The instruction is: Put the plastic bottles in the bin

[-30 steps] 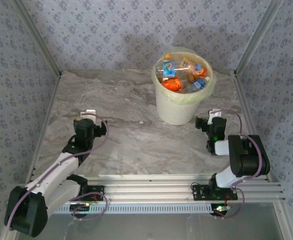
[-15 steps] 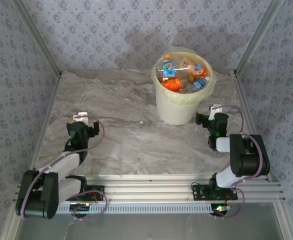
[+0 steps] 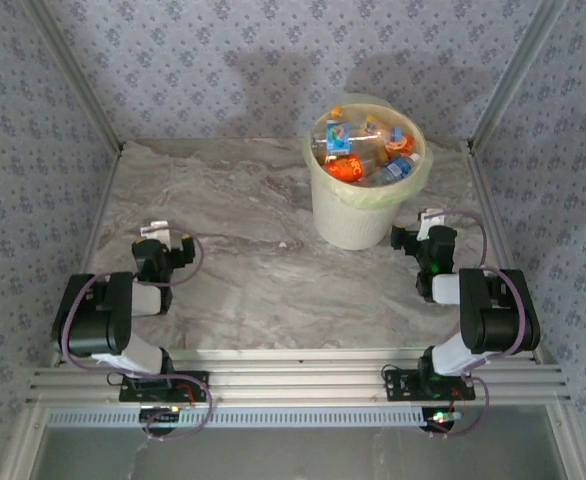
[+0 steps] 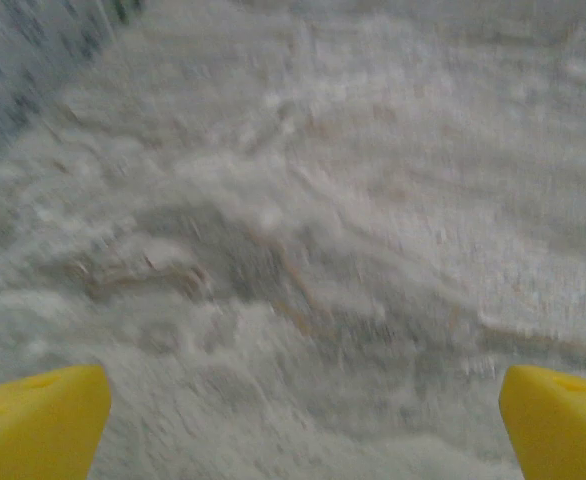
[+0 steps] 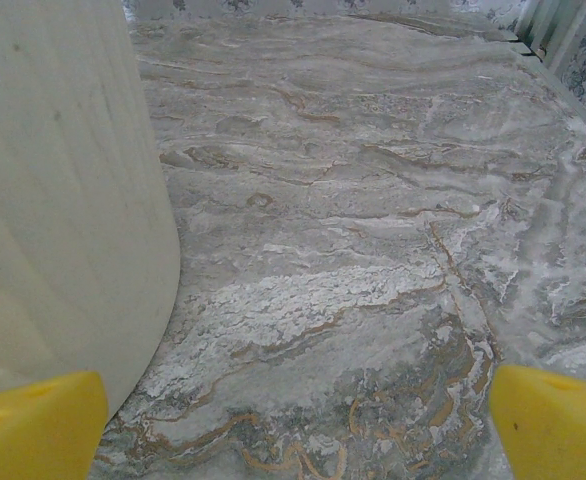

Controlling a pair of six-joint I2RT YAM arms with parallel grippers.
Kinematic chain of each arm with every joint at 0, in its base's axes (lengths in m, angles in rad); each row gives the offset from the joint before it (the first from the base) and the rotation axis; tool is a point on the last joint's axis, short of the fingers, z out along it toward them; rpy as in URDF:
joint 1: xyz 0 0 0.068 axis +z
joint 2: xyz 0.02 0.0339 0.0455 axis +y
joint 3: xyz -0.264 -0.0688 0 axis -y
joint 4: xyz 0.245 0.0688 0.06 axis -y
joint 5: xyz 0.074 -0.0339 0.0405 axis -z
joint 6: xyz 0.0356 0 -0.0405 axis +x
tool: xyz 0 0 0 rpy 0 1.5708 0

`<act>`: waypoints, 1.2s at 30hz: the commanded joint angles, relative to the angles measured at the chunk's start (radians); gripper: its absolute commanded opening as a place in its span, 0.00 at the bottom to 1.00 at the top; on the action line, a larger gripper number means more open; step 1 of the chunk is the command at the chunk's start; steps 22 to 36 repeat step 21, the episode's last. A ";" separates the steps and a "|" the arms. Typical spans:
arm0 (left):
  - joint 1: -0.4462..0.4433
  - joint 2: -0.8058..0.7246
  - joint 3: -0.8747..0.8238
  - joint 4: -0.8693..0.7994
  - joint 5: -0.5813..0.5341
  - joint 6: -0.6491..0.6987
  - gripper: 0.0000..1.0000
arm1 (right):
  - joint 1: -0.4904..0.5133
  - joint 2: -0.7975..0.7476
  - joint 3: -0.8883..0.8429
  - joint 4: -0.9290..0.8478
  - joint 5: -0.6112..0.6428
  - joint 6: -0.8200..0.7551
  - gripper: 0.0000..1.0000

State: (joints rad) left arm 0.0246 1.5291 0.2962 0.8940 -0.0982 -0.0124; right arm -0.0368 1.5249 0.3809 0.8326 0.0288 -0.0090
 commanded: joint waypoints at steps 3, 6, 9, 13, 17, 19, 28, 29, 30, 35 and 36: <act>0.012 0.008 0.117 -0.076 0.083 -0.025 1.00 | 0.004 -0.001 0.011 -0.018 -0.007 -0.014 1.00; 0.008 0.005 0.116 -0.079 0.078 -0.022 1.00 | 0.003 -0.002 0.011 -0.018 -0.007 -0.014 1.00; 0.006 0.005 0.116 -0.078 0.074 -0.021 1.00 | 0.003 -0.002 0.010 -0.018 -0.007 -0.014 1.00; 0.005 0.005 0.116 -0.078 0.074 -0.021 1.00 | 0.004 -0.002 0.010 -0.018 -0.007 -0.014 1.00; 0.004 0.006 0.116 -0.078 0.074 -0.021 1.00 | 0.002 0.000 0.015 -0.025 -0.009 -0.014 1.00; 0.004 0.005 0.116 -0.078 0.072 -0.021 1.00 | 0.005 0.000 0.014 -0.021 -0.005 -0.016 1.00; 0.004 0.006 0.116 -0.078 0.073 -0.021 1.00 | 0.003 -0.001 0.012 -0.020 -0.006 -0.015 1.00; 0.004 0.006 0.116 -0.078 0.073 -0.021 1.00 | 0.003 -0.001 0.012 -0.020 -0.006 -0.015 1.00; 0.004 0.006 0.116 -0.078 0.073 -0.021 1.00 | 0.003 -0.001 0.012 -0.020 -0.006 -0.015 1.00; 0.004 0.006 0.116 -0.078 0.073 -0.021 1.00 | 0.003 -0.001 0.012 -0.020 -0.006 -0.015 1.00; 0.004 0.006 0.116 -0.078 0.073 -0.021 1.00 | 0.003 -0.001 0.012 -0.020 -0.006 -0.015 1.00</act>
